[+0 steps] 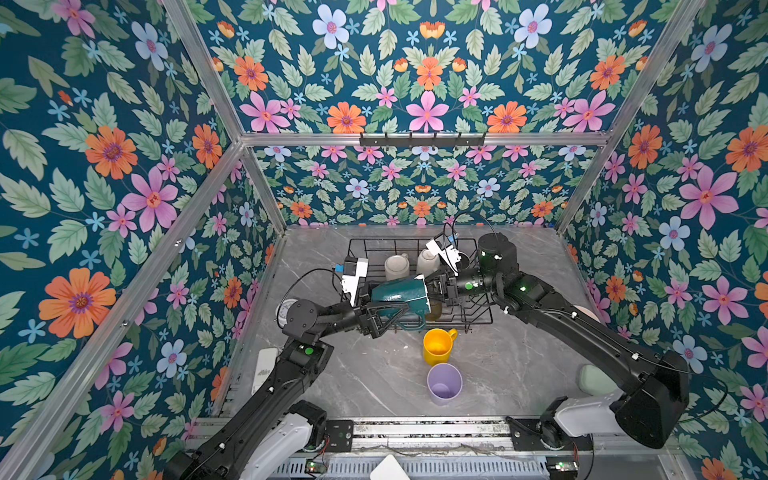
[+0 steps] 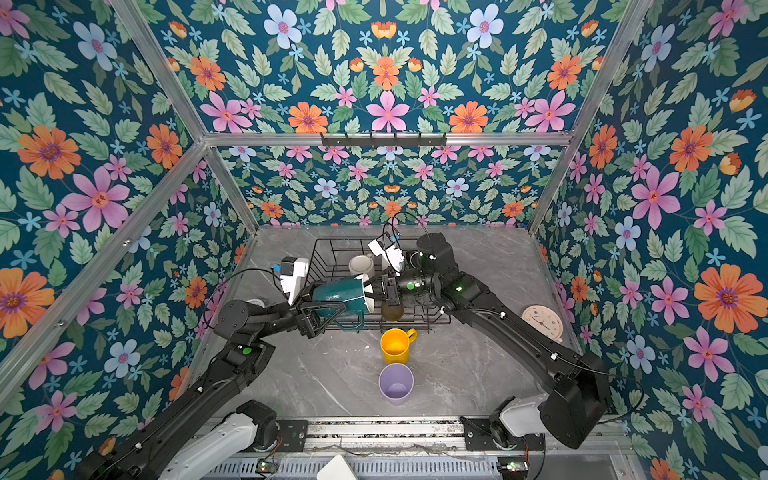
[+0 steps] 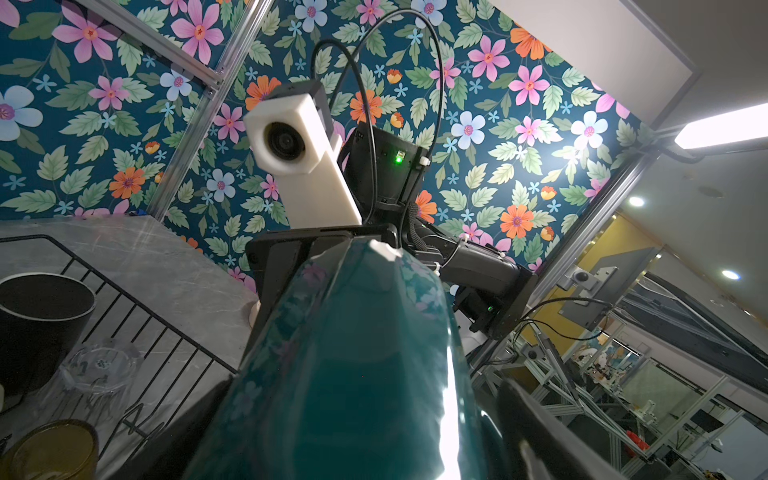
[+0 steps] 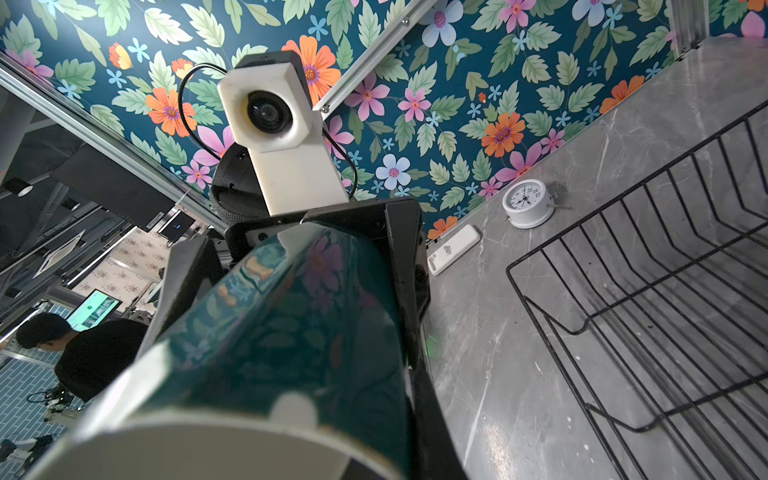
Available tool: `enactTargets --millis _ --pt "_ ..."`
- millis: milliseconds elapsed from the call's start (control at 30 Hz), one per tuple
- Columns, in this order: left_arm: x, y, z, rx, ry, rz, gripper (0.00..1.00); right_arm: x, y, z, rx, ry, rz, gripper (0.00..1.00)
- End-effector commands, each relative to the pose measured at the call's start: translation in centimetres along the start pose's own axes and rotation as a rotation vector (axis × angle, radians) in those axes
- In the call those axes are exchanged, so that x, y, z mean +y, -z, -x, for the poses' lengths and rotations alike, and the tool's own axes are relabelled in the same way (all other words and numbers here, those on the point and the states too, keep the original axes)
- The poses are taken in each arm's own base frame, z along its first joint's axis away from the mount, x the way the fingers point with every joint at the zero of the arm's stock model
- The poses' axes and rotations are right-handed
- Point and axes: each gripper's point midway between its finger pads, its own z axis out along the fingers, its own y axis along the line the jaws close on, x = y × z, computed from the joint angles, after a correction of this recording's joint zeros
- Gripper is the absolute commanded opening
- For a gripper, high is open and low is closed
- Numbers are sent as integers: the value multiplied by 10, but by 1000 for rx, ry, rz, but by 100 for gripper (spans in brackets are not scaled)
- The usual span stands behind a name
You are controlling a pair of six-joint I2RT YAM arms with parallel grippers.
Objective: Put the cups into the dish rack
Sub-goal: 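Close the left gripper on the green mug's base while the right holds its rim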
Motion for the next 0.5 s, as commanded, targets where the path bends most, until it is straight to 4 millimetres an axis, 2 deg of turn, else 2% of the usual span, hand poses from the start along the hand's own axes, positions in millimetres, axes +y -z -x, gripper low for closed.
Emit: enactTargets --millis 0,167,467 --pt "-16 0 3 3 -46 -64 96 11 -3 11 -23 75 45 0" --pt "-22 1 2 7 -52 -93 94 7 -8 8 -4 66 57 0" --pt "-25 2 0 16 -54 -109 83 2 -11 6 10 54 55 0"
